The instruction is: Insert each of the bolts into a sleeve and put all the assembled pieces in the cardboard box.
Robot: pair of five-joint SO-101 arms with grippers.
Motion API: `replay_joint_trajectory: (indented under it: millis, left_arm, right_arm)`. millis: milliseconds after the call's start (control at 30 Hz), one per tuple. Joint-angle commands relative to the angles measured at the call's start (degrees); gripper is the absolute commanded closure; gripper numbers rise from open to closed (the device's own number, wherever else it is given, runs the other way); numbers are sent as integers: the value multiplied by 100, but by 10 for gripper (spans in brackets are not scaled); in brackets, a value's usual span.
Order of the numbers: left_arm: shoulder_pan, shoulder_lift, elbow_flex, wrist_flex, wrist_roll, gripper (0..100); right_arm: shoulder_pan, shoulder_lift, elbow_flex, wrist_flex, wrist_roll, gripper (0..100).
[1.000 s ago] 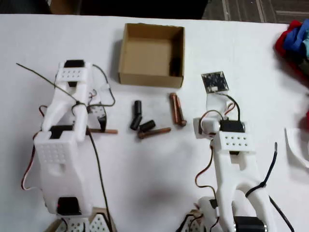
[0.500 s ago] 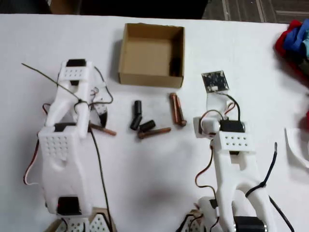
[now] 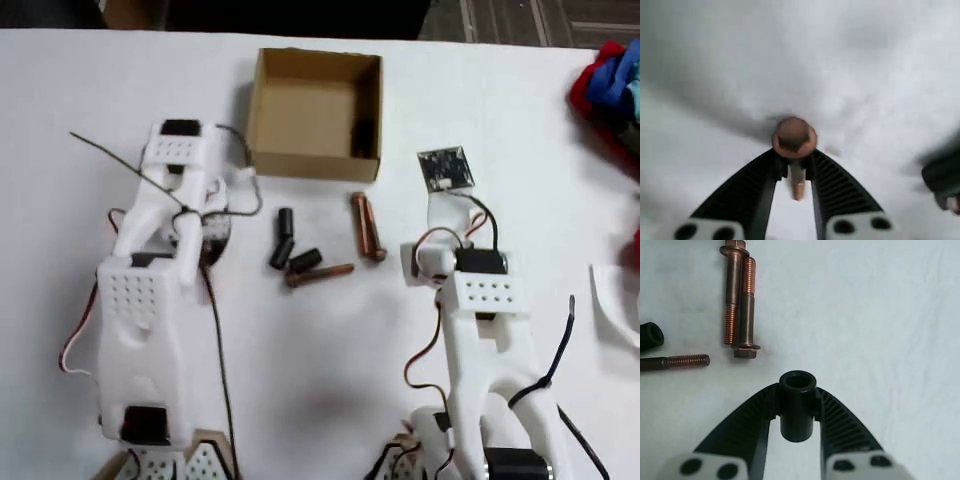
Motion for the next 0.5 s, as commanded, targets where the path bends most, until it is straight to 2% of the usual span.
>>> replay_joint_trajectory:
  millis: [0, 133, 267, 467]
  left_arm:
    - [18, -53, -163, 79, -1327, 967]
    - [-149, -132, -154, 88, -1846, 976]
    - [-378, -475, -145, 88, -1916, 967]
    - [-466, -1116, -154, 88, -1934, 784]
  right_arm:
    - [75, -286, -255, 31, -44, 979]
    - [75, -286, -255, 31, -44, 979]
    - [75, -286, -255, 31, -44, 979]
    - [48, -286, -255, -4, -53, 979]
